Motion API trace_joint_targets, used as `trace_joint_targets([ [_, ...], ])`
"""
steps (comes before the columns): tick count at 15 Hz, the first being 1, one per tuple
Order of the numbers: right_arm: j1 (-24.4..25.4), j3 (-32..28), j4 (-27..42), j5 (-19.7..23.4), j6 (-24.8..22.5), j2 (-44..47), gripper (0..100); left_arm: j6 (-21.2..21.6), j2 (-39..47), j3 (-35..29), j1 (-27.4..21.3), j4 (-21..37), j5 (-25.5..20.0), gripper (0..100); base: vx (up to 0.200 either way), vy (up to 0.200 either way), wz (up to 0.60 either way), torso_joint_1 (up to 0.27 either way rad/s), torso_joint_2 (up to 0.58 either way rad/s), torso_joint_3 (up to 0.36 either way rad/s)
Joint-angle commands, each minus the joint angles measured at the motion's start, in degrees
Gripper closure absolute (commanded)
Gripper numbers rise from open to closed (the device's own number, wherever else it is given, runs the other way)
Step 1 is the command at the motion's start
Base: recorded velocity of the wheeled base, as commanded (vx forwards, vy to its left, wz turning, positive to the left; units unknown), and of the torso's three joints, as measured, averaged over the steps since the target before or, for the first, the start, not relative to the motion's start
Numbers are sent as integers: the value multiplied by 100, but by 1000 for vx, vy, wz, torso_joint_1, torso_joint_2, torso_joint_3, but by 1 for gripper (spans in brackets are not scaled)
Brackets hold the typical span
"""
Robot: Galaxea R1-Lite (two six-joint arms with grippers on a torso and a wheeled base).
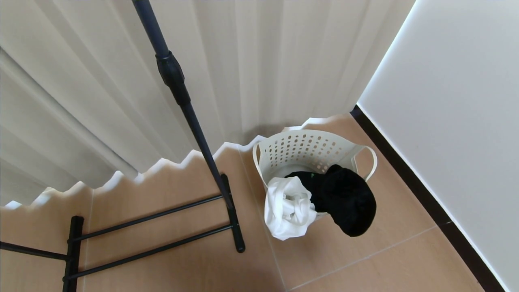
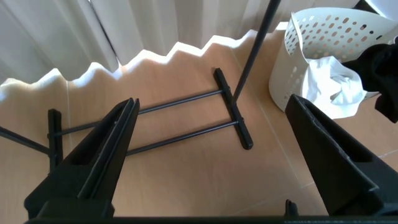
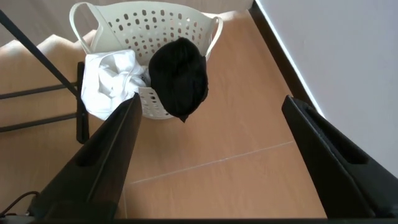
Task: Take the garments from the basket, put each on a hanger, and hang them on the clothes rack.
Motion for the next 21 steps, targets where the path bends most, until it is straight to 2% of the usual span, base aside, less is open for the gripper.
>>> trace_joint_targets([
  [1,0,1,1,2,1,7,0,3,0,1,-1,-2,1,0,0,0,0,12,2,-207],
  [14,9,-17,54,19,-61,201,0,-6,0,1,-1,-2,1,0,0,0,0,3,2,-197],
  [15,9,-17,63,28,-61,517,0,-6,0,1,-1,-2,1,0,0,0,0,2,2,-198],
  [16,167,10,-42,204,-78,1299,0,-6,0,1,-1,-2,1,0,0,0,0,2,7,-124],
  [18,492,10,-587,221,-272,2187,0,-6,0,1,-1,-2,1,0,0,0,0,4,4,-28],
  [19,721,-61,-798,213,-527,2793,0,-6,0,1,-1,-2,1,0,0,0,0,0,0,0],
  [21,1090,-412,-833,221,-1335,3866,0,-6,0,1,-1,-2,1,0,0,0,0,0,0,0],
])
